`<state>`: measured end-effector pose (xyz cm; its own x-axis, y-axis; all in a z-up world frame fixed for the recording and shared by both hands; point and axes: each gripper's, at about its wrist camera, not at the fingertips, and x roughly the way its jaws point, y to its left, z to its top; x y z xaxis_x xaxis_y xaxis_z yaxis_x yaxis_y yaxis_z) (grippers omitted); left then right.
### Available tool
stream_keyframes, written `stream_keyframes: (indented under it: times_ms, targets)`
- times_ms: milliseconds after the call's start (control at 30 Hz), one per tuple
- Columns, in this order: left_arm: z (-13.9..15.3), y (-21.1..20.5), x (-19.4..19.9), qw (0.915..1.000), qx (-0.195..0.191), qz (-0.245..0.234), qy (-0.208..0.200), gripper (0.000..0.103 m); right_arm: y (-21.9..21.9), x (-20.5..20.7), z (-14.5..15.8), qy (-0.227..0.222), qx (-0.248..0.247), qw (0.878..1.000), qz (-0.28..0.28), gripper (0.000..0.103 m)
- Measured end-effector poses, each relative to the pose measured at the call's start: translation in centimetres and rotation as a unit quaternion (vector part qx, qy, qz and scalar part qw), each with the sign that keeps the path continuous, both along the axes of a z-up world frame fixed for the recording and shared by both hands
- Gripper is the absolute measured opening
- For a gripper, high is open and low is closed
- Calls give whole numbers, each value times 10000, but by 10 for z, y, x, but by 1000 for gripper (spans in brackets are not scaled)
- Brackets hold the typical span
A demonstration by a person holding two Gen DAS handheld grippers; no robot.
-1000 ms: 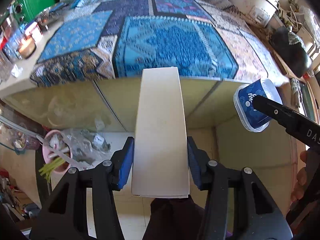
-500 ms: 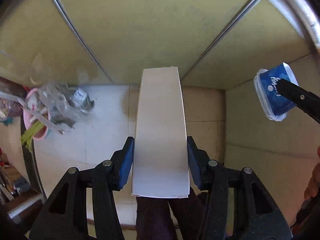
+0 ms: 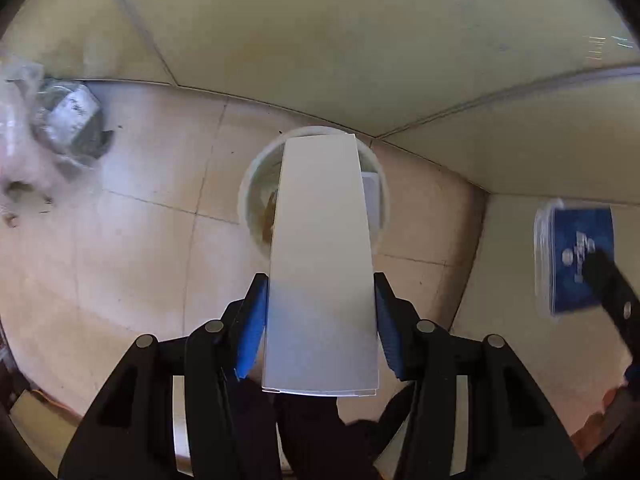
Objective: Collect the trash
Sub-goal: 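Carry the foam strip and blue cup down over the white floor bucket, then open the left tool to drop the strip while the right tool drops the cup into the bucket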
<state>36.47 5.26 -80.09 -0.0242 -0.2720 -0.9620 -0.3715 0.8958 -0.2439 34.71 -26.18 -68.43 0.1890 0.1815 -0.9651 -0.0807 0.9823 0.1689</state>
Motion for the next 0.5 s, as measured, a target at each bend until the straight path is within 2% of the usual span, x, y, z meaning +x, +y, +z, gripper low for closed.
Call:
stream_keyframes:
  times_ms: [200,300,400,500]
  targets:
    - [-61,-5,21,9991,238,-163,318,50,-6,-2,-41,126,-31,9999,-80,62]
    - [-80,-11,20,9986,33,-158,495,50,-6,0,-50,182,-4,9998,-120,62]
    - [-91,-20,17,9976,68,-316,616,50,-4,3,-55,198,-11,9997,-103,62]
    - [-107,-22,11,9964,-81,-272,800,50,0,4,-55,192,-29,9998,-100,62]
